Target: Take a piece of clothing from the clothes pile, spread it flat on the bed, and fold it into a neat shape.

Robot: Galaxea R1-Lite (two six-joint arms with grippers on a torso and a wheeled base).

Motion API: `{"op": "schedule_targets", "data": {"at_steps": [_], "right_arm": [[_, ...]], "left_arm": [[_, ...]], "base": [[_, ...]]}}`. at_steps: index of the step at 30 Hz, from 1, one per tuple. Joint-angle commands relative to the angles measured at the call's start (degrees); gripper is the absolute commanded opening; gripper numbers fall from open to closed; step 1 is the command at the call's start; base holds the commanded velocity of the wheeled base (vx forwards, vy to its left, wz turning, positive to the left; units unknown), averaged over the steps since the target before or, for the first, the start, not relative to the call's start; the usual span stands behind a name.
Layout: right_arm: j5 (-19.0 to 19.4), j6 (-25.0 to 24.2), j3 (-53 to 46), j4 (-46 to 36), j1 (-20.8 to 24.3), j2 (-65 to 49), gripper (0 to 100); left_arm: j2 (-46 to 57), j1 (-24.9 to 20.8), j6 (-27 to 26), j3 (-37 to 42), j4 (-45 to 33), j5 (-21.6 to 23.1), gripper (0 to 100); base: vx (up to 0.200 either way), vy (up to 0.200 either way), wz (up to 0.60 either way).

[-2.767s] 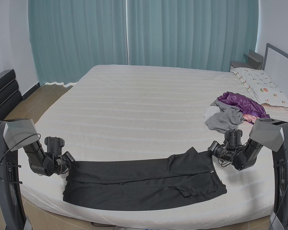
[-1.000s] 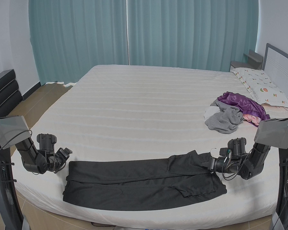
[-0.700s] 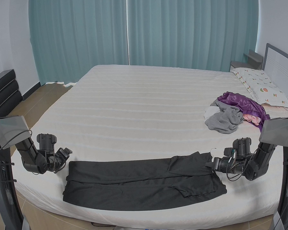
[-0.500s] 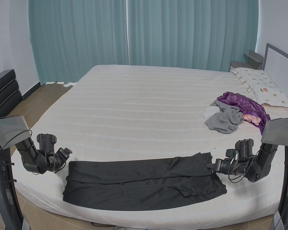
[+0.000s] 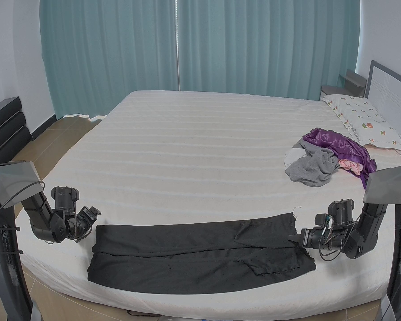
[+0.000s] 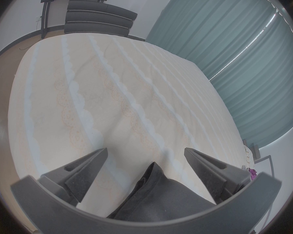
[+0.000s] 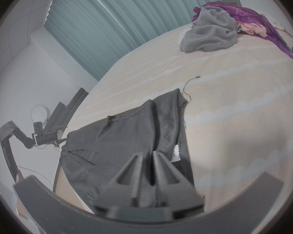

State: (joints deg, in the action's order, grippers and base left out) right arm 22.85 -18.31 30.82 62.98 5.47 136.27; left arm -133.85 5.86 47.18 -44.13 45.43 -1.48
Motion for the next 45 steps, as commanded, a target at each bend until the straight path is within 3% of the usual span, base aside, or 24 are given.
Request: {"op": "schedule_targets", "data": {"at_steps": [1, 4, 11, 15, 16, 17, 23, 30, 37, 45], "right_arm": [[-0.2, 0.8, -0.1, 0.2, -0.1, 1.3, 100], [-0.1, -0.8, -0.1, 0.8, -0.1, 0.1, 100], [-1.0, -16.8, -4.8, 5.4, 2.6, -8.1, 100], [-7.1, -22.6, -7.7, 5.4, 5.2, -9.4, 100], [-7.1, -22.6, -7.7, 5.4, 5.2, -9.4, 100], [-10.3, -25.0, -9.4, 5.4, 6.6, -9.9, 100], [-13.1, -33.0, -13.9, 5.6, 10.9, -10.2, 100], [-13.5, -35.1, -13.5, 5.6, 11.0, -9.2, 100], [-17.0, -37.9, -13.1, 5.6, 12.1, -6.3, 100], [-18.3, -38.1, -11.6, 7.8, 12.4, -5.4, 100]], "left_arm": [[0.1, 0.0, 0.0, 0.0, 0.0, 0.0, 100], [0.3, 0.0, -0.1, 0.5, 0.0, 0.0, 100], [5.8, -0.4, -0.3, 6.2, 0.5, 0.2, 100], [7.1, -1.6, -0.1, 10.1, 0.7, 0.2, 100], [7.1, -1.6, -0.1, 10.1, 0.7, 0.2, 100], [7.3, -2.3, 0.0, 12.0, 0.8, 0.2, 100], [7.0, -3.4, 0.1, 15.6, 4.9, 0.2, 100], [6.9, -3.7, 0.4, 15.9, 5.4, 0.2, 100], [6.6, -4.0, 0.6, 15.8, 5.5, 0.3, 100], [6.5, -4.2, 1.8, 15.4, 5.5, 0.2, 100]], "base": [[0.000, 0.000, 0.00], [0.000, 0.000, 0.00], [0.000, 0.000, 0.00], [0.000, 0.000, 0.00], [0.000, 0.000, 0.00], [0.000, 0.000, 0.00], [0.000, 0.000, 0.00], [-0.086, 0.000, 0.00], [0.000, 0.000, 0.00], [0.000, 0.000, 0.00]]}}
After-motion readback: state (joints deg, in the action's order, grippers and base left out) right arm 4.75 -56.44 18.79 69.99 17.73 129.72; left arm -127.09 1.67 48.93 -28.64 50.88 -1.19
